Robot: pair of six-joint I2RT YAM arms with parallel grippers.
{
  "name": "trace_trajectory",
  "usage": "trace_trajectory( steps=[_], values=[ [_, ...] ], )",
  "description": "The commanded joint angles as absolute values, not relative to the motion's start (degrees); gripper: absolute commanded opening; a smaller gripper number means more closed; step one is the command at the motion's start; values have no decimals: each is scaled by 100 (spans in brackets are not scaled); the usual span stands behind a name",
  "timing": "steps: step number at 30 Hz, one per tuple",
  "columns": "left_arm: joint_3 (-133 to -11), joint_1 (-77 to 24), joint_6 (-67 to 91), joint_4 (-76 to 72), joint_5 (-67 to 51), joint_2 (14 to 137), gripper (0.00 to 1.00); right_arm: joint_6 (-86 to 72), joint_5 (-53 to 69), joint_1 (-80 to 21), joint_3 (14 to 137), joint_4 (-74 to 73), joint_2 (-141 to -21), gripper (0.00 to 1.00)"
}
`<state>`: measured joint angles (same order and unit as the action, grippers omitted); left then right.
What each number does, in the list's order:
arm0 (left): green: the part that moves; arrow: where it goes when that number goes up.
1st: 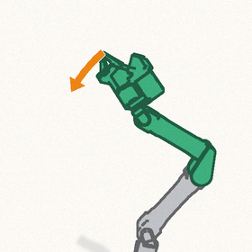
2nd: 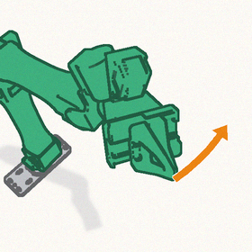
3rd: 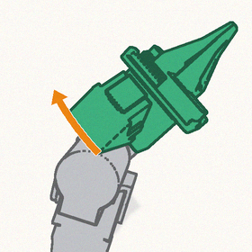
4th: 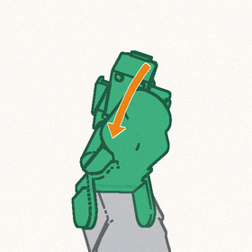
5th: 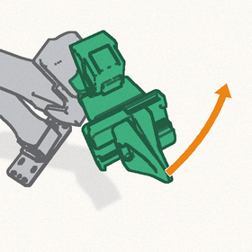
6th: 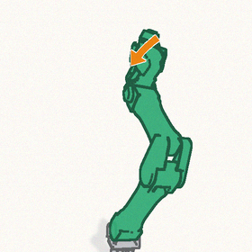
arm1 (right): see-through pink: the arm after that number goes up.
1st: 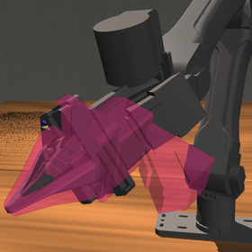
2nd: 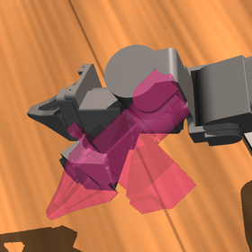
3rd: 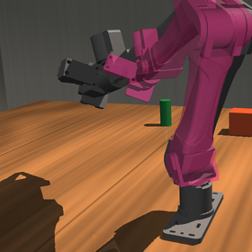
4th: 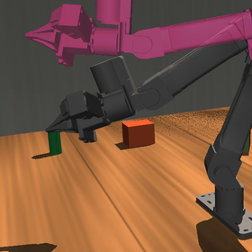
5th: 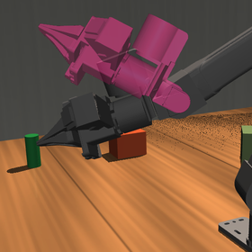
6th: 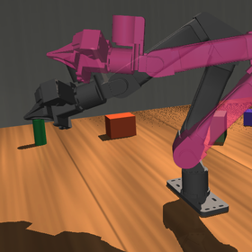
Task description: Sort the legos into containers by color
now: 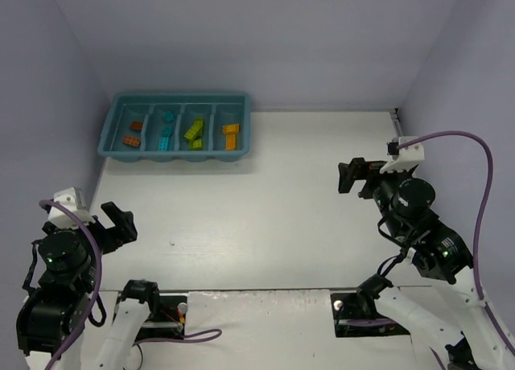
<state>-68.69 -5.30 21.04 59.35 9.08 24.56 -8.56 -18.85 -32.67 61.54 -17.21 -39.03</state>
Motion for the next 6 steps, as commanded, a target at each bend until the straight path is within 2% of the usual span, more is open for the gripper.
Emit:
trace_trajectory(
  steps=[1, 6],
  values=[
    [-6882, -536, 2303, 5827, 914, 2566, 87, -896, -2039, -3234, 6126, -1441, -3894, 100],
    [-6917, -536, 2285, 5853, 897, 2619, 87, -905, -2048, -3243, 6161, -1459, -3946, 100]
  ],
)
